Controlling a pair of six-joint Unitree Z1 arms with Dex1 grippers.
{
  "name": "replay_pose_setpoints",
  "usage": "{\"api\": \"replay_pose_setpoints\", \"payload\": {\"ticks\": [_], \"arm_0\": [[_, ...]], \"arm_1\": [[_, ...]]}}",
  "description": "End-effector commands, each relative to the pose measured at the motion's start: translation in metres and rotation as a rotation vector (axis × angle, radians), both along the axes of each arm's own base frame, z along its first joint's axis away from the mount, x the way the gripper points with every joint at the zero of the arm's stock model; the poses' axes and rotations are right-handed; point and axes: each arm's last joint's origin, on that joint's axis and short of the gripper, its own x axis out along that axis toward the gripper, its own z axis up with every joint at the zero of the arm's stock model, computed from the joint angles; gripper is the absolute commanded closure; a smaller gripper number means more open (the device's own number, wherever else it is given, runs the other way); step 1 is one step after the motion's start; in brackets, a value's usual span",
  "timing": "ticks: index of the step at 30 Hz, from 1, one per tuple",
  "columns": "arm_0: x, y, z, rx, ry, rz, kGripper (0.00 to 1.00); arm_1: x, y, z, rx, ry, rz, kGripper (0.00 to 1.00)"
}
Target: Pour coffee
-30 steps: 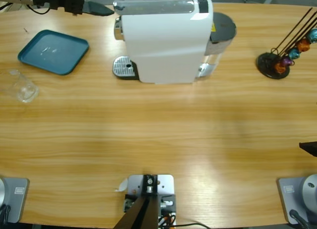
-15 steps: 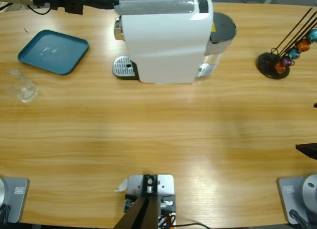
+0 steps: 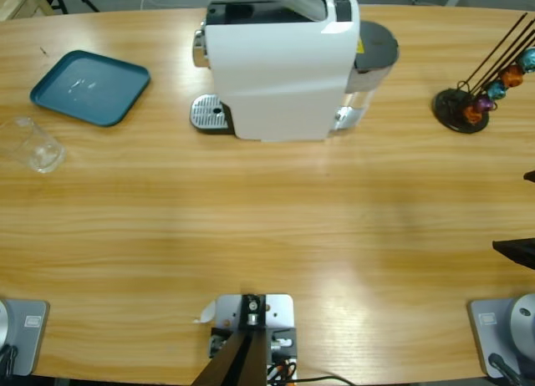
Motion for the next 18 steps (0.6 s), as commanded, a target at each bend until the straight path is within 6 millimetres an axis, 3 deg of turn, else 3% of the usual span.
{"api": "replay_pose_setpoints", "payload": {"ticks": [1, 2, 3, 4, 5, 7, 9, 12, 18], "arm_0": [[-0.013, -0.006, 0.025, -0.055, -0.043, -0.050, 1.000], [-0.019, -0.004, 0.031, -0.049, -0.110, -0.068, 1.000], [-0.025, -0.002, 0.038, -0.032, -0.202, -0.084, 0.795], [-0.033, 0.001, 0.044, 0.000, -0.309, -0.088, 0.475], [-0.041, 0.005, 0.048, 0.041, -0.425, -0.102, 0.368], [-0.064, 0.016, 0.050, 0.183, -0.694, -0.150, 0.352], [-0.088, 0.024, 0.048, 0.410, -0.841, -0.154, 0.146], [-0.115, 0.033, 0.032, 0.671, -1.012, -0.260, 0.036], [-0.156, 0.065, -0.008, 0.797, -1.005, -0.370, 0.000]], "arm_1": [[-0.002, -0.003, -0.010, -0.002, 0.025, -0.019, 0.000], [-0.002, -0.003, -0.009, 0.002, 0.017, -0.022, 0.000], [-0.002, -0.005, -0.006, 0.006, -0.003, -0.033, 0.000], [-0.001, -0.005, -0.003, 0.003, -0.025, -0.053, 0.000], [0.001, -0.006, -0.001, -0.010, -0.050, -0.078, 0.000], [0.006, -0.005, -0.001, -0.058, -0.085, -0.128, 0.000], [0.012, -0.001, -0.004, -0.100, -0.081, -0.158, 0.000], [0.022, 0.002, -0.005, -0.133, -0.065, -0.224, 0.000], [0.056, -0.026, -0.012, -0.140, -0.086, -0.639, 0.000]]}}
